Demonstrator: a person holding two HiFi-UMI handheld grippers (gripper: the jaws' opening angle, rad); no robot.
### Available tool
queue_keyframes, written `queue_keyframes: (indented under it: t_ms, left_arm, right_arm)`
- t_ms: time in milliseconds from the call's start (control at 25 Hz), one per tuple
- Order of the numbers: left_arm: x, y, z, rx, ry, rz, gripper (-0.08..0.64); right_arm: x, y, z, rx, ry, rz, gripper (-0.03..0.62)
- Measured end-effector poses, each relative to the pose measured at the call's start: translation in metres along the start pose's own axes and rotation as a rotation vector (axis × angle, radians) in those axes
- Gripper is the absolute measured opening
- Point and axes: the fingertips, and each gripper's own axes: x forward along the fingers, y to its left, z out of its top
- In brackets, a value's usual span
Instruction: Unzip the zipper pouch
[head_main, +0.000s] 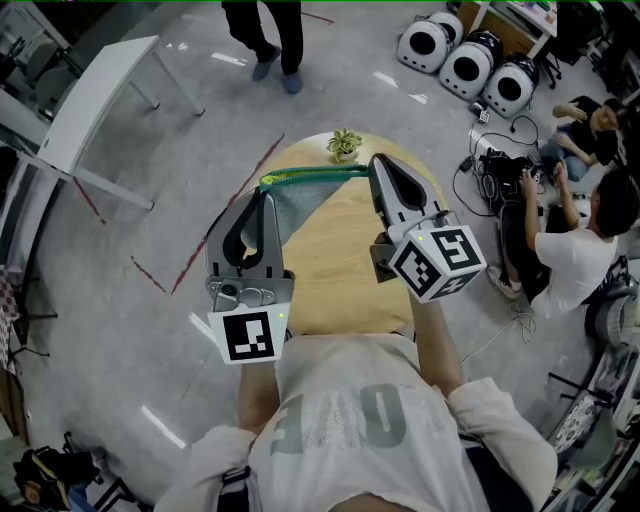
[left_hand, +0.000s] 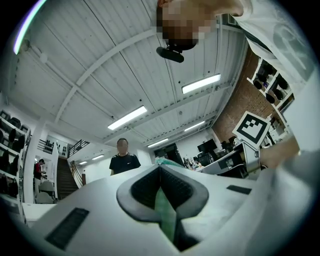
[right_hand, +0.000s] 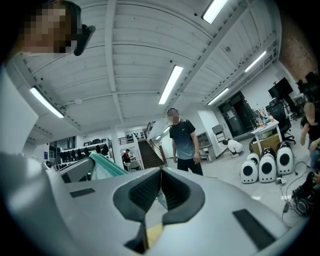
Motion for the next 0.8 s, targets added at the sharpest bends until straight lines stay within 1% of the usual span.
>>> queue_keyframes:
  t_ms: [200,240,280,320,360,480,680,800]
  left_arm:
    - [0.004,-0.011,0.004,-0.014,-0.014,-0.038,0.026]
    - [0.006,-0.014,0.005,-0.02,-0.018,-0.048,0.026]
    - [0.008,-0.018,0.006,-0.03,-0.023,-0.059,0.026]
    - [0.009,-0.021,0.007,-0.042,-0.027,-0.071,0.026]
    - [0.011,-0.025,0.007,-0.056,-0.031,-0.083,0.026]
    - [0.015,-0.036,0.005,-0.1,-0.029,-0.118,0.026]
    - [0.023,-0.054,-0.019,-0.182,0.017,-0.158,0.028]
    - [0.022,-0.063,-0.046,-0.27,0.071,-0.182,0.026]
  right_arm:
    - [-0.008,-0.003,0.008,-0.025,-0.033,0.0,0.034]
    - [-0.01,-0.004,0.012,-0.026,-0.044,0.002,0.042]
    - [-0.012,-0.005,0.016,-0.029,-0.054,0.004,0.069]
    - [-0.015,-0.006,0.019,-0.032,-0.062,0.005,0.111]
    - [-0.019,-0.007,0.021,-0.034,-0.069,0.002,0.122]
    - [-0.031,-0.015,0.025,-0.03,-0.083,-0.033,0.123]
    - [-0.049,-0.031,0.025,-0.054,-0.099,-0.09,0.122]
    - [-0.061,-0.039,0.017,-0.053,-0.093,-0.129,0.121]
